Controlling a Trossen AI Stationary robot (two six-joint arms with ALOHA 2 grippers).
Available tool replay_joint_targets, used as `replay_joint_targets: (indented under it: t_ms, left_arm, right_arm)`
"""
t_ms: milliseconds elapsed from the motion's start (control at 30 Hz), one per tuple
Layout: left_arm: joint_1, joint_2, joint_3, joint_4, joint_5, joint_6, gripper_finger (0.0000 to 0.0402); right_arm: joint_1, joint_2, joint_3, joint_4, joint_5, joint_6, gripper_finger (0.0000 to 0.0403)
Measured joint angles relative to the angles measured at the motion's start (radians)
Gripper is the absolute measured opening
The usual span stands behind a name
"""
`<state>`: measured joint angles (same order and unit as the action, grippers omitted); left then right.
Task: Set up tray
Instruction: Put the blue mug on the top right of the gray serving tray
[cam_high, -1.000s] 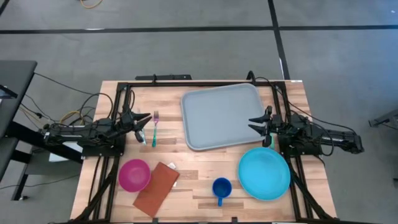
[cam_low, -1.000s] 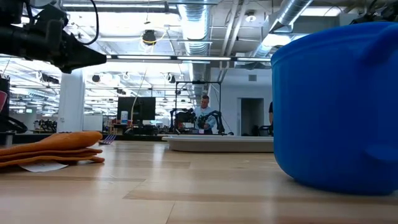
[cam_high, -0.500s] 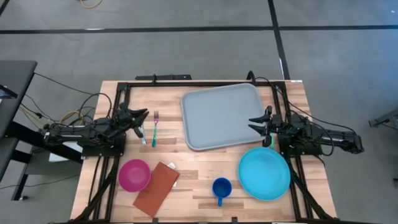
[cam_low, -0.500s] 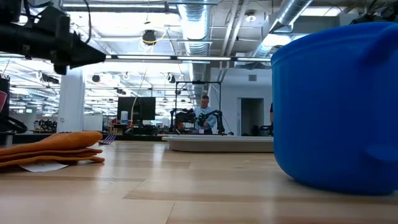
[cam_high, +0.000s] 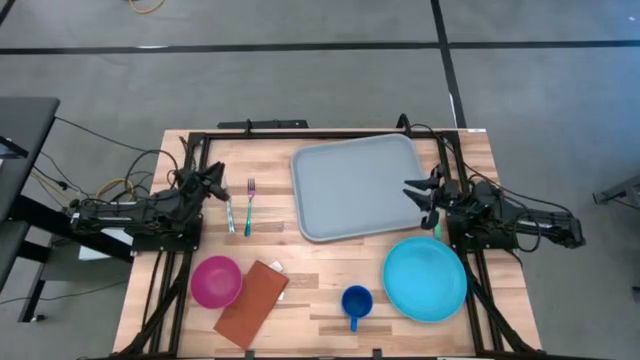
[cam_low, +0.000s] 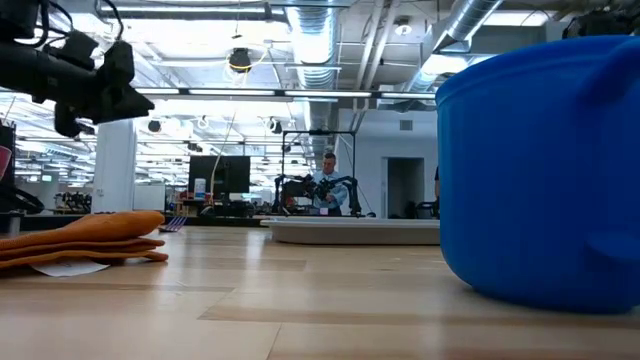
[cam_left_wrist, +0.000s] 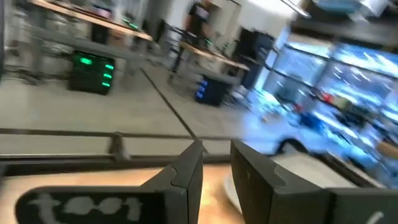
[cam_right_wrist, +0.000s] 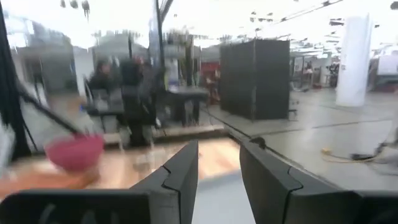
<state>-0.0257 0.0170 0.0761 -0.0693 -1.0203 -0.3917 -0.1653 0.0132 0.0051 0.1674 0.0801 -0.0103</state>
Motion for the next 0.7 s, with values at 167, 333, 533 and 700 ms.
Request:
replay_joint_targets:
  t_ms: [167,333,533,700]
  left_arm:
    - [0.0,0.004,0.008,-0.109,0.137,-0.072,0.0071]
    - [0.003,0.008,0.006,-0.04,0.17,0.003,0.0071]
    - [0.003,0.01,0.006,0.309,0.409,0.291,0.0071]
    - [0.003,0.077,0.018,0.49,0.499,0.447,0.0071]
  right_arm:
    - [0.005,0.0,0.0,-0.003,0.0,0.111,0.0112]
    - [0.005,0.001,0.008,0.006,0.005,0.182,0.0112]
    - [0.007,0.001,0.048,0.197,0.0,0.124,0.0112]
    - [0.042,0.13,0.151,0.2,-0.036,0.092,0.0112]
